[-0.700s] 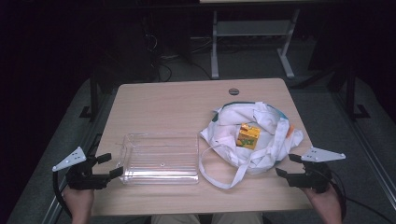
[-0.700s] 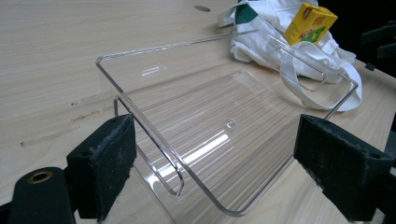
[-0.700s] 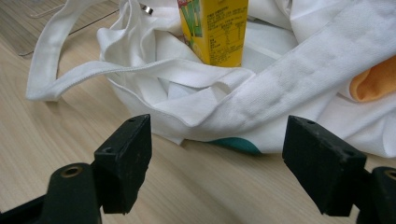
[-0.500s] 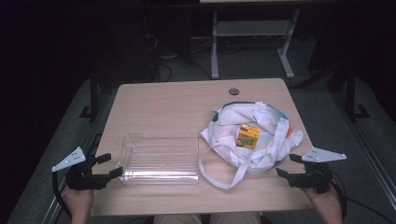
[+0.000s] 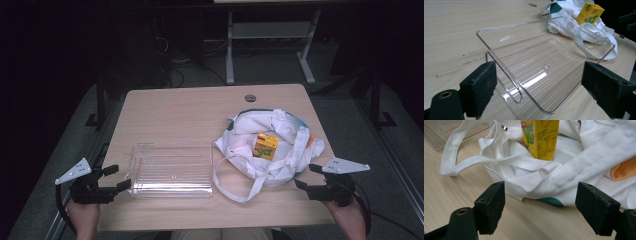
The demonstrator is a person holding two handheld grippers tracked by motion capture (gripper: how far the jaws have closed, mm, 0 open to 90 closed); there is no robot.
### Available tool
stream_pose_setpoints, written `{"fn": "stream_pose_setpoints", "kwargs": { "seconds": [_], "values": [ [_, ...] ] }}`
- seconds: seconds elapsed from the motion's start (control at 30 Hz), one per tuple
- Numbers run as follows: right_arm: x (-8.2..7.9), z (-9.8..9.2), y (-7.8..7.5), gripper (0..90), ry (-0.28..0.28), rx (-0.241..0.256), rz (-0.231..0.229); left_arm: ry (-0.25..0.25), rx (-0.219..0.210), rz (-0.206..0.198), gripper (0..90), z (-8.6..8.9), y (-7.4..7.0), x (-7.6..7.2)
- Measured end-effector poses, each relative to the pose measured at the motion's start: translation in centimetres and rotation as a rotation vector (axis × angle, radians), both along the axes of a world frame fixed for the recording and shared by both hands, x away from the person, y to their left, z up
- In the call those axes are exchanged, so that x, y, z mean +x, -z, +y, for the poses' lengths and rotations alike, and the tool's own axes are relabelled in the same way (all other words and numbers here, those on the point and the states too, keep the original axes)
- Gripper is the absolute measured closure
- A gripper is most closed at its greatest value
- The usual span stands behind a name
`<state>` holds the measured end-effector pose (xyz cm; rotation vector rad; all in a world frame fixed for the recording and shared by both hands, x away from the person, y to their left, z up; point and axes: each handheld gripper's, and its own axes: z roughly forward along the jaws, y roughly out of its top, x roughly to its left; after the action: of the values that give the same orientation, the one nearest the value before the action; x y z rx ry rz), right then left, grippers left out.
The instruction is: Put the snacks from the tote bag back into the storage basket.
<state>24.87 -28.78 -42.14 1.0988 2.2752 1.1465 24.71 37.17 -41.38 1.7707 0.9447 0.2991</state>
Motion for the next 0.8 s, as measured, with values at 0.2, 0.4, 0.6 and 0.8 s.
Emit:
{"fn": "stream_pose_setpoints", "kwargs": {
  "seconds": [0.2,0.4,0.6,0.8],
  "values": [
    [0.4,0.1,-0.9,23.8,-0.021,0.0,0.002,0.002,-0.001,-0.001,12.8,0.1,0.0,0.0],
    [1.3,0.3,-2.0,22.0,-0.051,-0.003,0.019,0.0,0.003,0.002,12.8,0.0,0.0,-0.1],
    [2.1,0.6,-2.6,21.0,-0.074,-0.03,0.038,-0.005,0.004,-0.002,12.8,0.2,0.0,-0.1],
    [2.9,1.2,-3.2,18.3,-0.094,-0.041,0.052,-0.008,0.003,-0.002,12.7,0.2,0.0,-0.1]
  ]
}}
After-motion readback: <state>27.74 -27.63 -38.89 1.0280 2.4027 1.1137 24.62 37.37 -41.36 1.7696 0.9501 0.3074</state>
